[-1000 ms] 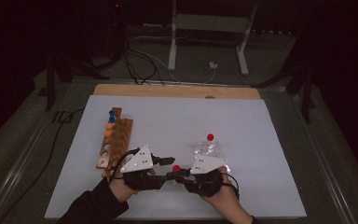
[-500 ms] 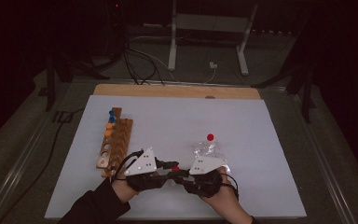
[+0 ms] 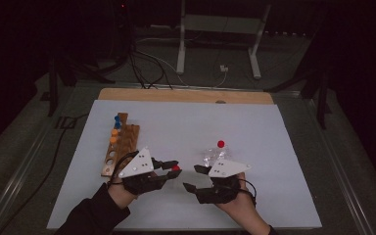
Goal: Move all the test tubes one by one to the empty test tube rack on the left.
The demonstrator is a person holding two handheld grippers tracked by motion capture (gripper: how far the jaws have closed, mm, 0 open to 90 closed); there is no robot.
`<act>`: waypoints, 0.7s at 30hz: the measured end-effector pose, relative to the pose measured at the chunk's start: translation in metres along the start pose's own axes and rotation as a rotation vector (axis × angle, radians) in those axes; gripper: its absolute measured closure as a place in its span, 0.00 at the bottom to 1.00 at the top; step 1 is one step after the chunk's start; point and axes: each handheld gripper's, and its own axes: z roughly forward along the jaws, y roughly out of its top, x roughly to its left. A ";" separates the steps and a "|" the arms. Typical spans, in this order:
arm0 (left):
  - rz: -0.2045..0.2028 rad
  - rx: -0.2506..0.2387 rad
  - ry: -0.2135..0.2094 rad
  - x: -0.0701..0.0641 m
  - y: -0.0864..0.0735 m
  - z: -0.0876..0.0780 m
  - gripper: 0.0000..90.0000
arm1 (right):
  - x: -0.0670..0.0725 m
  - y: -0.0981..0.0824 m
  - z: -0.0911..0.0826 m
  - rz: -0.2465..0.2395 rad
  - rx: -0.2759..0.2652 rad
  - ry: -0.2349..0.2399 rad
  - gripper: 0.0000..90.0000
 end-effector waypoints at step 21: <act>-0.053 -0.070 0.272 0.045 0.006 -0.070 0.80 | -0.021 -0.002 -0.021 0.099 -0.078 -0.065 0.00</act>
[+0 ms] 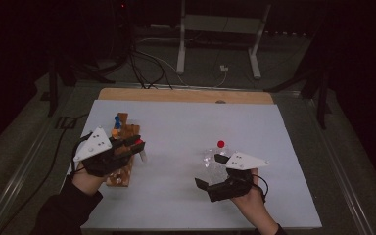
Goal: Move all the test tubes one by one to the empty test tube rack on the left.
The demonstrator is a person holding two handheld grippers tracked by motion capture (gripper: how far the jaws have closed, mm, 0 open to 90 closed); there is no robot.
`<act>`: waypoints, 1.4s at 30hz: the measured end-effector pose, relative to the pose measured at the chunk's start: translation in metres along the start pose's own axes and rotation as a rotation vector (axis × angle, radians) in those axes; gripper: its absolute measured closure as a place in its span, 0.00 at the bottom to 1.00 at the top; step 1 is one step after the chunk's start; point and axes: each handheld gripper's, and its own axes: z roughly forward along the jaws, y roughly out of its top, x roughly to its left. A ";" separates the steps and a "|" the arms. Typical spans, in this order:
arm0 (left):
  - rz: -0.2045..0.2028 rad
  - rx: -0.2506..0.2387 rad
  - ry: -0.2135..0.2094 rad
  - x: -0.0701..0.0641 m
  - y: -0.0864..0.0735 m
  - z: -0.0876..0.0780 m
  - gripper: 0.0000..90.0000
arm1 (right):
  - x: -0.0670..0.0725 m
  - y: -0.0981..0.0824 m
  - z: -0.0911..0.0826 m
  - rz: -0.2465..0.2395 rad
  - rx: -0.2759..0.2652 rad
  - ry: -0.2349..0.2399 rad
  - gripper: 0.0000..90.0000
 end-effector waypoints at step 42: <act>-0.051 0.101 0.291 0.046 -0.047 -0.026 0.80 | 0.000 -0.002 -0.005 -0.022 0.007 0.000 0.00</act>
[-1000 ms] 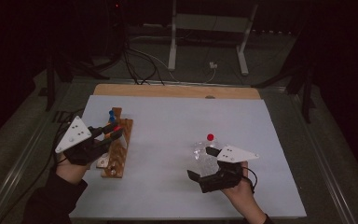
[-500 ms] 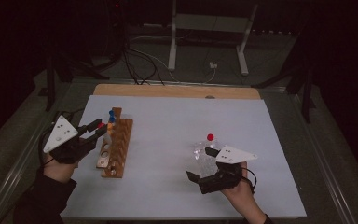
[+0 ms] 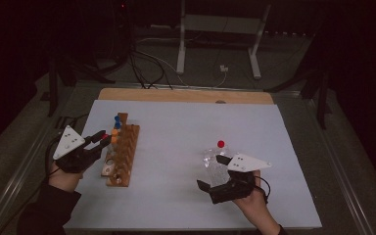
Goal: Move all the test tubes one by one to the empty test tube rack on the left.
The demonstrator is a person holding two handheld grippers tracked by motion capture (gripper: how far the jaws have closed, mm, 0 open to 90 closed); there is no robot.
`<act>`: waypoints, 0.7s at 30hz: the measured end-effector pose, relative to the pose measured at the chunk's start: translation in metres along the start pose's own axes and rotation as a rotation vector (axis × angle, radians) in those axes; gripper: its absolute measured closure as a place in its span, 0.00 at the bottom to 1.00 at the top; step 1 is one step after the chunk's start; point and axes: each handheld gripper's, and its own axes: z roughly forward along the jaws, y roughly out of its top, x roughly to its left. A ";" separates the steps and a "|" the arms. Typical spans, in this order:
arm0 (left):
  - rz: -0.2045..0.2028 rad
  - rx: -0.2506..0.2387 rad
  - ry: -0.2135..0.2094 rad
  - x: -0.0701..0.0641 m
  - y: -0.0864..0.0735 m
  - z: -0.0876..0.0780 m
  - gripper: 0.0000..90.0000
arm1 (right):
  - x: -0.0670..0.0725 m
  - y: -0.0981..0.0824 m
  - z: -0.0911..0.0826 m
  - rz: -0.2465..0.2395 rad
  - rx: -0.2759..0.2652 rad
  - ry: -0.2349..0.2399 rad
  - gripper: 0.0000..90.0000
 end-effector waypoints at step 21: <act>-0.022 0.118 -0.018 -0.001 -0.020 0.015 0.80 | -0.001 0.000 -0.001 0.003 0.001 0.004 0.00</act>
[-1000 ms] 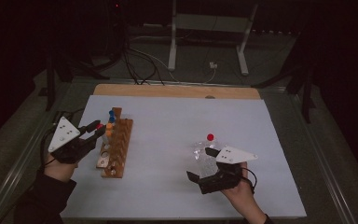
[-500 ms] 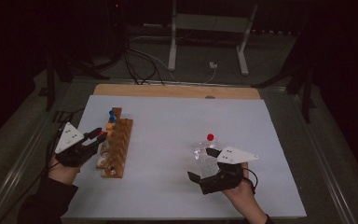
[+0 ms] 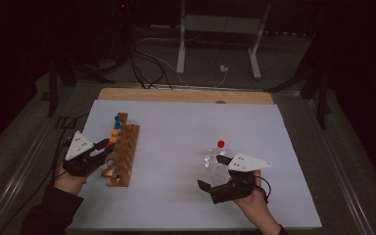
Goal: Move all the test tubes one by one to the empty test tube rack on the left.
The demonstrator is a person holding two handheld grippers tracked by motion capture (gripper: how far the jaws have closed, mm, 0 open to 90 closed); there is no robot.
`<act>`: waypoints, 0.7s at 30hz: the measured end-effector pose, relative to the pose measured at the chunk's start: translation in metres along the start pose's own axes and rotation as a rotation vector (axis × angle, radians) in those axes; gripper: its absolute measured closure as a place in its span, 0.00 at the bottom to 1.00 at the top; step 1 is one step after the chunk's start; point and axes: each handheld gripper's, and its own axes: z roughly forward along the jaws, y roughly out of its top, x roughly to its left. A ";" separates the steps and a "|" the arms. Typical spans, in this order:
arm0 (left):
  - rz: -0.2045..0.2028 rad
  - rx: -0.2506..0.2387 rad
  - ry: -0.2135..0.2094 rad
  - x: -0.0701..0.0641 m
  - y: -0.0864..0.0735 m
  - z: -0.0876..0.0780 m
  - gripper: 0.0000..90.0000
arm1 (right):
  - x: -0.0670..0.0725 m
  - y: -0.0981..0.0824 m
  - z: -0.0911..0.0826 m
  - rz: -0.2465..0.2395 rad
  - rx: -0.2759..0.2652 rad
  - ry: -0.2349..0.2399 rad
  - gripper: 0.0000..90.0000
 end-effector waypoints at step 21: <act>0.039 -0.026 -0.064 -0.017 0.014 -0.008 0.35 | -0.007 0.002 -0.006 -0.003 -0.016 -0.027 0.00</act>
